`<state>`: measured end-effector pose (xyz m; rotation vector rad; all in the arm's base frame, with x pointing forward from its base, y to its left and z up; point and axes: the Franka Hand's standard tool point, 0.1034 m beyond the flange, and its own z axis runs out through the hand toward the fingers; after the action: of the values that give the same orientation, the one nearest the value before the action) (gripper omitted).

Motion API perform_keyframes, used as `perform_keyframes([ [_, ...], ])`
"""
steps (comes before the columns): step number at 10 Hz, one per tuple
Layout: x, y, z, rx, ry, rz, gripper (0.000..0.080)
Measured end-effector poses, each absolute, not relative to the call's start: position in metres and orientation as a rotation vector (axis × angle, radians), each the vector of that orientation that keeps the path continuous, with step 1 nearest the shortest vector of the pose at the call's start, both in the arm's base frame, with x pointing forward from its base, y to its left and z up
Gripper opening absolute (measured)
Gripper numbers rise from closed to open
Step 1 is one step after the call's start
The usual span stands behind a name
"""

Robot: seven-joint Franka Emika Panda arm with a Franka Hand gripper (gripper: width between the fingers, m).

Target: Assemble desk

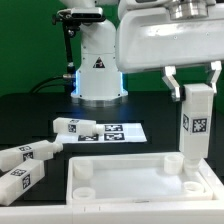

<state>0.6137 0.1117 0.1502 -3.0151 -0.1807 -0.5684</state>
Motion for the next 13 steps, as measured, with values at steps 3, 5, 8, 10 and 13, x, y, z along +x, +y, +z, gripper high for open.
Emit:
perform_keyframes([
  [3,0.621,0.108,0.140,-3.022,-0.199,-0.564,0.0284],
  [5,0.621,0.107,0.137,-3.024,-0.199,-0.553,0.0284],
  [8,0.621,0.110,0.126,-3.024,-0.204,-0.540,0.0285],
  [10,0.621,0.111,0.125,-3.024,-0.204,-0.542,0.0285],
  [13,0.622,0.111,0.124,-3.007,-0.201,-0.611,0.0285],
])
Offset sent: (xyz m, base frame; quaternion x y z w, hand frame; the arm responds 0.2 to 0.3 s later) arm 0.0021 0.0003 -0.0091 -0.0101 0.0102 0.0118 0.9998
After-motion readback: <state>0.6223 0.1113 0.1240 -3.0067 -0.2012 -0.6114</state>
